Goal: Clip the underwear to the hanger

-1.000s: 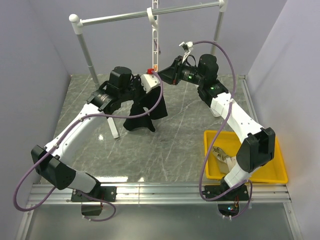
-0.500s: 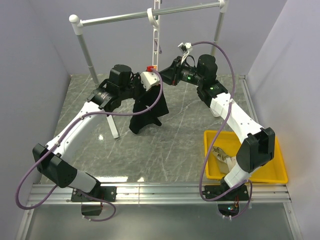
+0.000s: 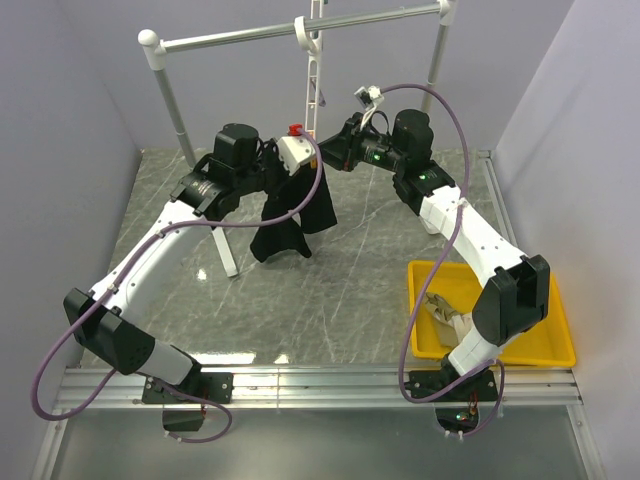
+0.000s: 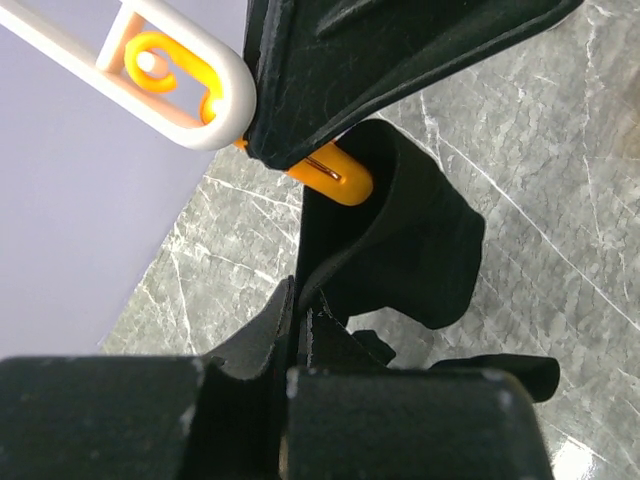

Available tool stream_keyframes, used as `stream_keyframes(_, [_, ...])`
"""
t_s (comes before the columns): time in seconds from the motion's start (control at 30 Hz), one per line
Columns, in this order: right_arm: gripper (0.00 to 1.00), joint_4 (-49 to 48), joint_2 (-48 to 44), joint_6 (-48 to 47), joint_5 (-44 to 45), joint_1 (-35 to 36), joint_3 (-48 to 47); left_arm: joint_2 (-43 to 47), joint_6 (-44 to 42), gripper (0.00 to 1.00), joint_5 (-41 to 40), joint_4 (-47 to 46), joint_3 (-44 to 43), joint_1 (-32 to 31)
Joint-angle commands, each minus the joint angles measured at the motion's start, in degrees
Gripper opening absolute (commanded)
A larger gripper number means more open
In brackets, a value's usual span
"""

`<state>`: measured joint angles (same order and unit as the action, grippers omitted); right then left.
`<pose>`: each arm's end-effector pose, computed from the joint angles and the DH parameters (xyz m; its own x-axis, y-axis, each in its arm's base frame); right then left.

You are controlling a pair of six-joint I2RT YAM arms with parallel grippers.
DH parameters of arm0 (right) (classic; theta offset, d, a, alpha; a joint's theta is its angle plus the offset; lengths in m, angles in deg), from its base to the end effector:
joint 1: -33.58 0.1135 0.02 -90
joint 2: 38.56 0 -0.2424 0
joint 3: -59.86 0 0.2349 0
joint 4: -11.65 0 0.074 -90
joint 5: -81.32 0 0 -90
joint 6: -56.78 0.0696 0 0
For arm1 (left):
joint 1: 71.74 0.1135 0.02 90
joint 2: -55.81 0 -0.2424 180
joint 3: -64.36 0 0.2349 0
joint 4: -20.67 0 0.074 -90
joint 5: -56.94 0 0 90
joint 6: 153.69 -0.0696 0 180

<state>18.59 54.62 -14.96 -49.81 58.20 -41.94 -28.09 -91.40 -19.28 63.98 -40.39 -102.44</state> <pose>0.3373 0.2050 0.3944 -0.2603 0.1403 -0.9553 -0.8740 0.3863 0.2949 0.2879 -0.1902 0.3840 0.0278 0.5087 -0.8605 0.7593 0.5491 0.3492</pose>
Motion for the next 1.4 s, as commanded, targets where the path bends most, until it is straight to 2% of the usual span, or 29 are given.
stream_keyframes(0.0, [0.0, 3.7, -2.0, -0.8, 1.3, 0.5, -0.1, 0.5, 1.4, 0.0, 1.7, -1.7, -2.9, 0.5])
stream_keyframes(0.17, [0.01, 4.4, -1.8, -1.2, 2.0, 0.5, -0.4, 0.7, 1.3, 0.0, 1.8, -1.6, -3.6, 1.3])
stream_keyframes(0.3, [0.2, 5.3, -1.4, -1.4, 2.8, 0.6, -1.2, 0.9, 1.0, 0.0, 2.0, -1.3, -4.0, 1.6])
stream_keyframes(0.4, [0.27, 5.5, -1.1, -1.1, 3.2, 0.6, -1.7, 1.3, 0.9, 0.0, 2.1, -1.1, -4.1, 1.8])
stream_keyframes(0.57, [0.29, 6.3, -0.5, -0.9, 3.6, 0.5, -2.8, 1.4, 0.9, 0.0, 2.4, -1.0, -4.2, 1.8])
stream_keyframes(0.83, [0.49, 7.1, -0.4, -0.9, 3.6, 0.6, -3.7, 1.3, 0.5, 0.0, 2.7, -1.0, -4.3, 1.9])
stream_keyframes(0.9, [0.52, 7.2, -0.5, -0.8, 3.8, 0.6, -3.9, 1.4, 0.5, 0.0, 2.7, -0.8, -4.4, 1.8])
stream_keyframes(1.13, [0.53, 7.2, -0.2, 0.0, 3.7, 0.5, -4.5, 1.6, 0.4, 0.0, 2.5, -0.8, -4.3, 1.8])
stream_keyframes(1.37, [0.66, 5.8, -1.8, 1.6, 1.7, 0.3, -4.4, 1.2, 0.2, 0.0, 2.7, -0.7, -4.8, 1.9])
